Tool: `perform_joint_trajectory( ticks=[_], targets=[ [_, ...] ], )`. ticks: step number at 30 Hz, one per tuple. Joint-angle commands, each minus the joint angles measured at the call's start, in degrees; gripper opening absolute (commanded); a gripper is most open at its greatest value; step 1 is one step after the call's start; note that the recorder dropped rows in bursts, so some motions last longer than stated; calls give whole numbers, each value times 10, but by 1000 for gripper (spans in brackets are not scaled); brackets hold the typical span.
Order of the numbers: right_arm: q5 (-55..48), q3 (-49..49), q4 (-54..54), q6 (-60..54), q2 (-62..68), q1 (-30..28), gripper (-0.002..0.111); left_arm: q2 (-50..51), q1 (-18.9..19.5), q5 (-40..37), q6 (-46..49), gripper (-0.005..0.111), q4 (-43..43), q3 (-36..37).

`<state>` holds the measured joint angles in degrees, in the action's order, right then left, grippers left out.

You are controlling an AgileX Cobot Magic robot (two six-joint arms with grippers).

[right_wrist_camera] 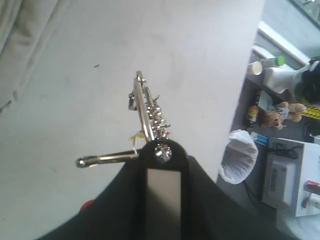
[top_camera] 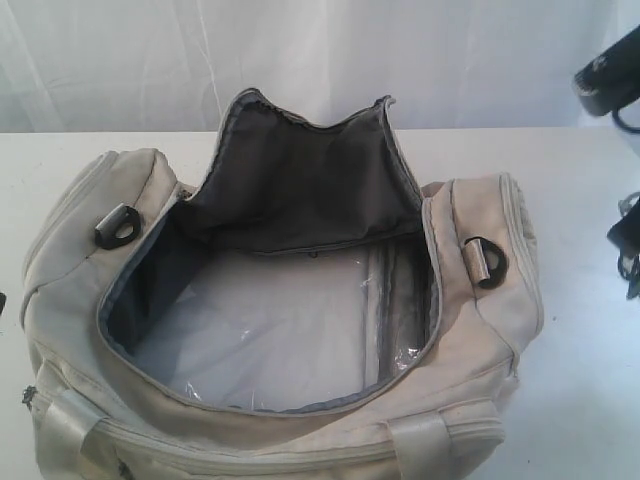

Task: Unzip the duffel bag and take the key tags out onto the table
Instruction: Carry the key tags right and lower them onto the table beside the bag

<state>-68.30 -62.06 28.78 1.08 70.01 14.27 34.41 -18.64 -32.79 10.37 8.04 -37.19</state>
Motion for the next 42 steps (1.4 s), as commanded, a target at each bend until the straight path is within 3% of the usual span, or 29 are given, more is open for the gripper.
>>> perform_joint_trajectory(
  ticks=[1, 7, 12, 17, 23, 29, 35, 39, 42],
  targets=[
    [79, 37, -36, 6, 41, -6, 0, -4, 2, -2, 1, 0, 9, 4],
    [164, 51, -85, 0, 98, -6, 0, -4, 2, -2, 1, 0, 9, 4],
    [252, 51, -206, -72, 121, 6, 0, -4, 2, 1, 1, 0, 9, 4],
    [305, 32, -260, -90, 155, 30, 0, -4, 2, 1, 1, 0, 9, 4],
    [317, 6, -269, -88, 223, 51, 0, -4, 2, 1, 0, 0, 9, 4],
    [256, 5, -263, -88, 210, 51, 0, -4, 2, 1, 0, 0, 9, 4],
    [225, 5, -205, -76, 155, 50, 0, -4, 2, 1, 0, 0, 12, 4],
    [231, 5, -119, -11, 152, 48, 0, -4, 2, 1, 0, 0, 19, 4],
    [262, 5, -126, 10, 169, 32, 0, -4, 2, 2, 0, 0, 22, 4]
  ],
)
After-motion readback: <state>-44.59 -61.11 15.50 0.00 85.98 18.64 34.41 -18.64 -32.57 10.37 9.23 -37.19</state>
